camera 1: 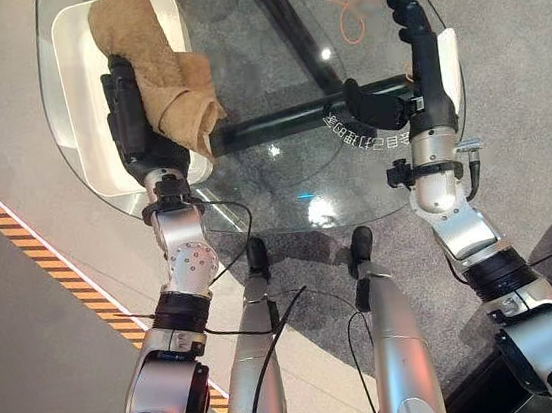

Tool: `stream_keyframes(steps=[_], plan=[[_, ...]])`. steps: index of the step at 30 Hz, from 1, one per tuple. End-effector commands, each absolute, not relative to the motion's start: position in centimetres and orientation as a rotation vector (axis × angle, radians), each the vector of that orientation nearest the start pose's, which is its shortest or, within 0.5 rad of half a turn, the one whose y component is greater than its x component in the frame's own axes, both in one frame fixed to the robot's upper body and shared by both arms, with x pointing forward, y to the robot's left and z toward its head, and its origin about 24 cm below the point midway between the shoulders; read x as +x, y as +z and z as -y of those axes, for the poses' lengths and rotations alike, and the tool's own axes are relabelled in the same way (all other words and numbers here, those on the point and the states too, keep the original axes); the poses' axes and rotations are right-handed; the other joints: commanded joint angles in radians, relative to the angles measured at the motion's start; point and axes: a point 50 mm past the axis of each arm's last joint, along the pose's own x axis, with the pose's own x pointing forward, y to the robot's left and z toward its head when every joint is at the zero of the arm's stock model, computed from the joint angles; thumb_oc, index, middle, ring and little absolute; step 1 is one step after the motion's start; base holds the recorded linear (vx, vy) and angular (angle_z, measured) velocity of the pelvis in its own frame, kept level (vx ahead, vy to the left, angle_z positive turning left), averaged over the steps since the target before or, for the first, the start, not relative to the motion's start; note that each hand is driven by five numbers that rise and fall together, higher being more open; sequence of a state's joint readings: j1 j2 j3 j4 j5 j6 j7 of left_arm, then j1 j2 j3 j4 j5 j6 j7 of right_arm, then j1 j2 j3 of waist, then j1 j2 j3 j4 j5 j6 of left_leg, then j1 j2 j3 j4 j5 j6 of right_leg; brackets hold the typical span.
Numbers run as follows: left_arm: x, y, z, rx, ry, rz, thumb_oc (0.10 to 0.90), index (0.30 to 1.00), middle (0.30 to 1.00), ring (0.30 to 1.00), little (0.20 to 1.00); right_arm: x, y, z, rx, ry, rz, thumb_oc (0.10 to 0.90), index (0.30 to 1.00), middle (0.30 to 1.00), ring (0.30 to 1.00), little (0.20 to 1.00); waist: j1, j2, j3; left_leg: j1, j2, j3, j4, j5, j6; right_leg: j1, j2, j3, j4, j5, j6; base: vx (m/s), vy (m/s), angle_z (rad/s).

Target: Wipe the table with a cloth and put it in the basket.

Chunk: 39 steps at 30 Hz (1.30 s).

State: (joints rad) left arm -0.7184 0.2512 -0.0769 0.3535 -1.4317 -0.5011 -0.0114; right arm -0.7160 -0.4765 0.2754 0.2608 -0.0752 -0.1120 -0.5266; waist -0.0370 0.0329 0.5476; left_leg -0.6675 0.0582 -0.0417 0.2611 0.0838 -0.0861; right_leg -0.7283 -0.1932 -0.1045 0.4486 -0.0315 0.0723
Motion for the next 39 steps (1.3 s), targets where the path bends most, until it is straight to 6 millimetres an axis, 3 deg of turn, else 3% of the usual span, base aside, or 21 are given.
stream_keyframes(steps=[1, 5, 19, 28, 39], plan=[[33.8, 27.7, -20.1, -1.114, -0.194, 1.025, 0.1, 0.3, 0.3, 0.3, 0.2, 33.2, 26.1, 15.9, -0.383, -0.307, 0.915, 0.8, 0.9, 0.9, 0.9, 0.9, 0.007, -0.017, -0.028, 0.009, -0.047, 0.071, 0.074, -0.105, 0.076, 0.043, 0.049, 0.022, -0.074, 0.025, 0.002, 0.0, 0.0, 0.0], [33.9, 28.0, -20.7, -1.085, -0.157, 1.029, 0.1, 0.3, 0.3, 0.3, 0.2, 33.6, 25.8, 17.3, -0.384, -0.386, 0.88, 0.8, 0.9, 0.9, 0.9, 0.9, 0.005, -0.018, -0.028, 0.014, -0.043, 0.074, 0.069, -0.104, 0.074, 0.049, 0.05, 0.023, -0.079, 0.024, 0.001, 0.0, 0.0, 0.0], [34.6, 29.5, -25.7, -0.926, 0.119, 1.046, 0.1, 0.3, 0.3, 0.3, 0.2, 35.3, 21.4, 26.3, -0.257, -0.857, 0.592, 0.8, 0.9, 0.9, 0.9, 0.9, 0.002, -0.014, -0.028, 0.0, -0.032, 0.076, 0.069, -0.102, 0.065, 0.036, 0.053, 0.022, -0.078, 0.022, -0.004, 0.0, 0.001, 0.0], [34.9, 31.1, -27.6, -0.813, 0.261, 1.03, 0.1, 0.3, 0.3, 0.3, 0.2, 35.4, 18.3, 29.5, -0.254, -1.015, 0.409, 0.8, 0.9, 0.9, 0.9, 0.9, -0.001, -0.009, -0.028, -0.008, -0.024, 0.077, 0.079, -0.112, 0.06, 0.029, 0.055, 0.024, -0.066, 0.008, -0.009, 0.0, 0.0, 0.0], [35.3, 32.7, -29.2, -0.576, 0.472, 0.951, 0.1, 0.3, 0.3, 0.3, 0.2, 33.6, 12.3, 33.8, -0.302, -1.116, 0.108, 0.8, 0.9, 0.9, 0.9, 0.9, -0.003, -0.007, -0.028, -0.02, -0.014, 0.079, 0.085, -0.116, 0.061, 0.021, 0.062, 0.026, -0.061, 0.0, -0.013, 0.0, -0.002, -0.01]])
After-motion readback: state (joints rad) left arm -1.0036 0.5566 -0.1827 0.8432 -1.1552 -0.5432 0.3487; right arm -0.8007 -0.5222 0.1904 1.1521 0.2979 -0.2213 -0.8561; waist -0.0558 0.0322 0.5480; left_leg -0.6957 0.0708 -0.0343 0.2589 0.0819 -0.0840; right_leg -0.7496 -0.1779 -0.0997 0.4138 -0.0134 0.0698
